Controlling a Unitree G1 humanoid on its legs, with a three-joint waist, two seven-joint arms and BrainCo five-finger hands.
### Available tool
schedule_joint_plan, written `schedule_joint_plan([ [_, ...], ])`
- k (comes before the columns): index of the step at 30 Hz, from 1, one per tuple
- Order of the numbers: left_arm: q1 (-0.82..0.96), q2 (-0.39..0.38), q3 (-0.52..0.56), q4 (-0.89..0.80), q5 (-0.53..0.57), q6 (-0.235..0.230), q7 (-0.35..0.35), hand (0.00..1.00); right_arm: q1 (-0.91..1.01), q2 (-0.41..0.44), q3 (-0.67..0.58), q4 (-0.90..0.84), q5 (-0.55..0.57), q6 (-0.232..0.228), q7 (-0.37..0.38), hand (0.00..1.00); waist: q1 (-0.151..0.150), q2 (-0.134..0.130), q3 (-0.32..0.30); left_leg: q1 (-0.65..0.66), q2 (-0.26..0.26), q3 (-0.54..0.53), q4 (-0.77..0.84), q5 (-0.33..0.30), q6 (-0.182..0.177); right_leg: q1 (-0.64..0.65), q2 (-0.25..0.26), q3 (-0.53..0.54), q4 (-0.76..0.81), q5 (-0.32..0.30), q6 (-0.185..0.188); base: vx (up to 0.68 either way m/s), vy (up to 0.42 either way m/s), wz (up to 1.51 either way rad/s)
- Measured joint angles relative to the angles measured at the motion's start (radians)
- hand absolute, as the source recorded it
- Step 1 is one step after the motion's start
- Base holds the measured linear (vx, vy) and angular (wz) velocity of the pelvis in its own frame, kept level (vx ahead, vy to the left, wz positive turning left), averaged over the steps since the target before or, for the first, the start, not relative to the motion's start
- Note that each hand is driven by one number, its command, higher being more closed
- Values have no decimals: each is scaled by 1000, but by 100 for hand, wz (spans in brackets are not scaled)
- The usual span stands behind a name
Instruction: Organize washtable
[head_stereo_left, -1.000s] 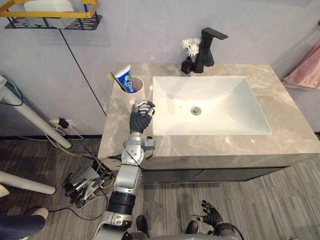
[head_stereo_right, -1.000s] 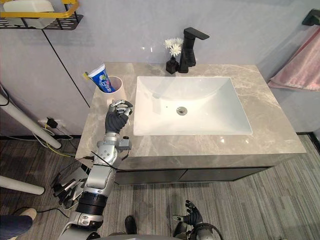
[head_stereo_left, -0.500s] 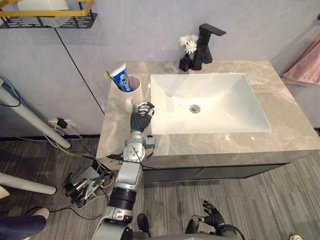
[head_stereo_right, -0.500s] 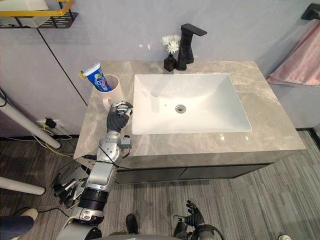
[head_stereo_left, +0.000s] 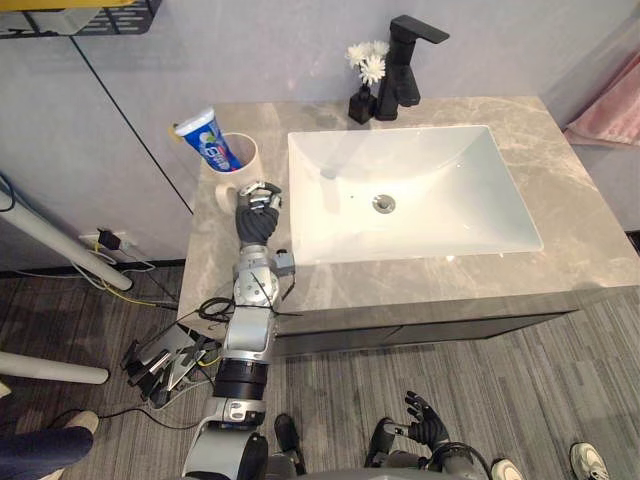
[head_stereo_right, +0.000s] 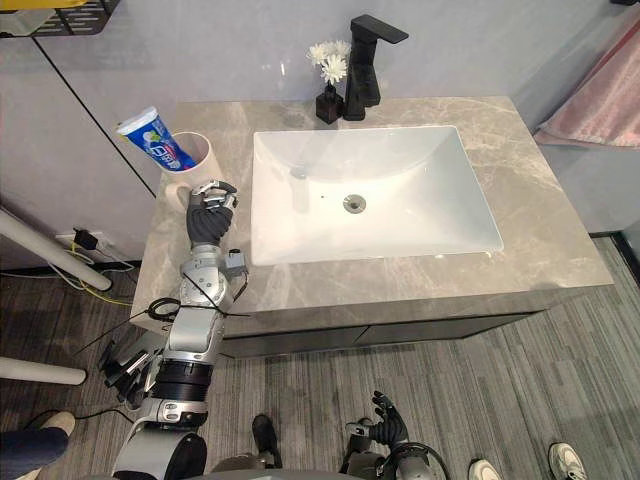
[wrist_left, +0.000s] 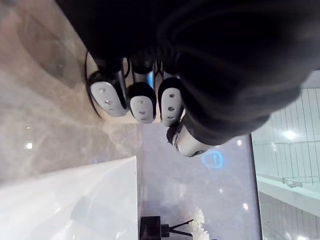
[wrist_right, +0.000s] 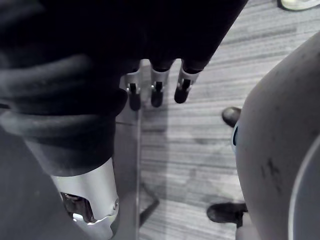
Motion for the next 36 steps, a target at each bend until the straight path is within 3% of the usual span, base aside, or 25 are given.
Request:
schedule_joint_plan([
  [36, -123, 95, 6, 70, 20, -2, 26, 100, -20, -22, 17, -27, 13, -11, -1, 0, -6, -1, 75, -11, 1, 12, 1, -1, 2, -37, -3, 31, 23, 0, 0, -3, 2, -1],
])
